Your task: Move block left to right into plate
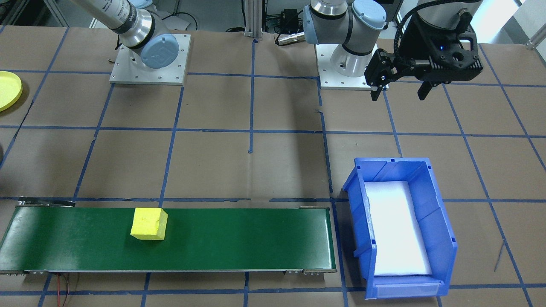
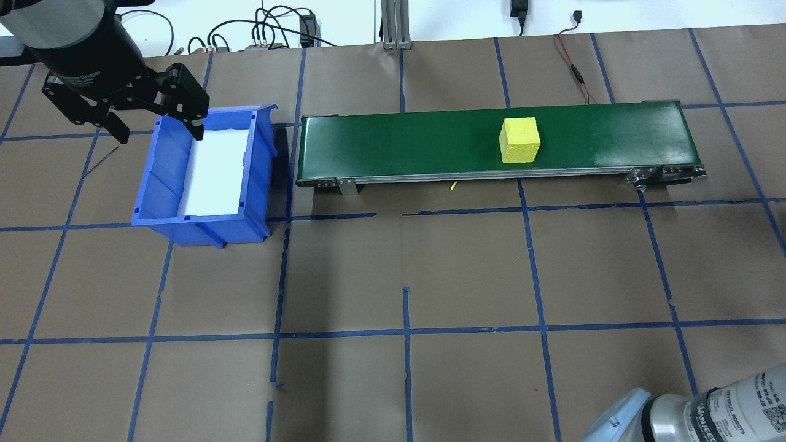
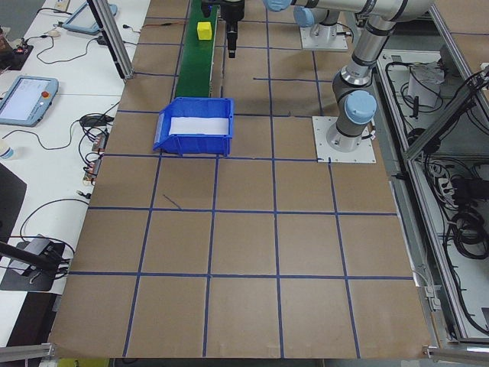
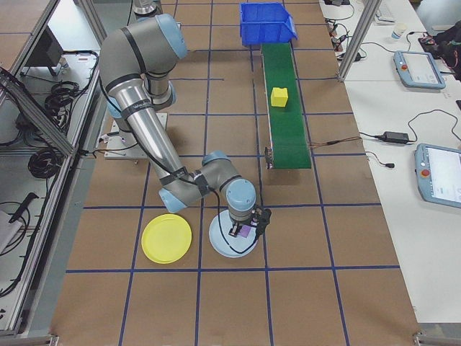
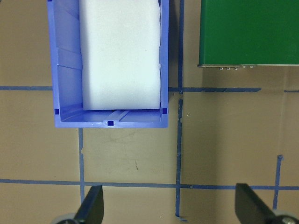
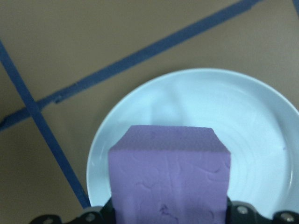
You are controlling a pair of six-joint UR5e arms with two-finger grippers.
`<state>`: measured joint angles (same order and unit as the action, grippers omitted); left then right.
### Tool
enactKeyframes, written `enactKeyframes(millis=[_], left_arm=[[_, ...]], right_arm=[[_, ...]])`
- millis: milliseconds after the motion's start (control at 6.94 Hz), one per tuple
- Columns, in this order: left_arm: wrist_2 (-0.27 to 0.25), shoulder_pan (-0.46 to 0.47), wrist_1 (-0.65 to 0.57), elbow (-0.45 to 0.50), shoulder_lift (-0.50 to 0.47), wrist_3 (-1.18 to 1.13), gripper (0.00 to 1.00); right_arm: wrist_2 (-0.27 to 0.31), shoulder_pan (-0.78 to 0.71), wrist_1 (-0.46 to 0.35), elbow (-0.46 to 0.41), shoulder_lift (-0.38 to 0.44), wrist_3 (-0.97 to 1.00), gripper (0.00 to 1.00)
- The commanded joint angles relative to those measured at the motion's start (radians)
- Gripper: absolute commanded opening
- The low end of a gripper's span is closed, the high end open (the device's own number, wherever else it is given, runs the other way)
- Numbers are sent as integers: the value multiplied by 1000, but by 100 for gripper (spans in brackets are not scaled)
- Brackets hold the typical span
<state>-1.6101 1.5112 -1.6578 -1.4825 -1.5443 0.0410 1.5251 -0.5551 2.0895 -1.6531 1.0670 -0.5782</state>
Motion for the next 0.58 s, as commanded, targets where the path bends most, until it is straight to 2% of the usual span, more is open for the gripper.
enactKeyframes(millis=[0,288,433], left_arm=[[-1,0,4,-1,1,0,100],[-1,0,6,-2,0,-1,100],[-1,-3,6,-1,1,-1,100]], right_arm=[[32,23,-34,-4,4,-17,78],[62,23,-46,10,14,-12,59],[75,23,-71,6,24,-14,59]])
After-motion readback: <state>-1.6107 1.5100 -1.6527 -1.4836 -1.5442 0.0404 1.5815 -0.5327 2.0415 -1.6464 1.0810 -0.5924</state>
